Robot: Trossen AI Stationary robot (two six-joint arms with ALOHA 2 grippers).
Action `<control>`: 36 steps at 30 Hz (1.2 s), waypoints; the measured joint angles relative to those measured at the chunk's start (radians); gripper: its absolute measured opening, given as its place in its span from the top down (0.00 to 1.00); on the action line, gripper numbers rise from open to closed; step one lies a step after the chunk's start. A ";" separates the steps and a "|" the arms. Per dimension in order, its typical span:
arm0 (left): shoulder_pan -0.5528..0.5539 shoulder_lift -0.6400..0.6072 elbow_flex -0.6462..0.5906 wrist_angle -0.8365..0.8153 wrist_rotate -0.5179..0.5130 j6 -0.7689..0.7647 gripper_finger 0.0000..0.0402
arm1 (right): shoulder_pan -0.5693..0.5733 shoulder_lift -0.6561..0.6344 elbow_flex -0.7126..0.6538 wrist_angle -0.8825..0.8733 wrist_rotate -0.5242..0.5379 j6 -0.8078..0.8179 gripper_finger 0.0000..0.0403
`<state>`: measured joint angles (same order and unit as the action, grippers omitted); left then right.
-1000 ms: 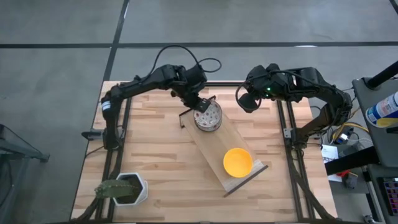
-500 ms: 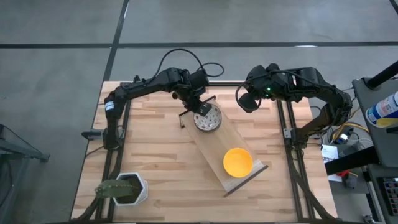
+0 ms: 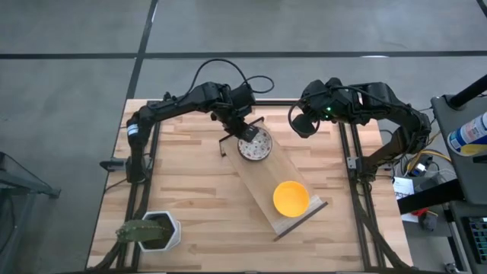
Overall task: Pick & Place Mini bowls
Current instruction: Stack the white bowl on the white bowl on the shelf
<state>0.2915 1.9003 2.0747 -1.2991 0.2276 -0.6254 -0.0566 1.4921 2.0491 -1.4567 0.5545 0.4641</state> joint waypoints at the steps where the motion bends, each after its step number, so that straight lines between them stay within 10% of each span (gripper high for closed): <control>1: 0.000 -0.001 0.002 -0.002 0.003 0.002 0.76 | 0.000 0.000 0.000 0.000 0.000 0.000 0.86; 36: 0.016 -0.007 0.024 -0.009 0.051 0.048 0.66 | 0.000 0.000 0.000 -0.001 -0.006 0.008 0.86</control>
<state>0.3073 1.8931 2.0991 -1.3085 0.2790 -0.5774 -0.0566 1.4921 2.0491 -1.4580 0.5490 0.4725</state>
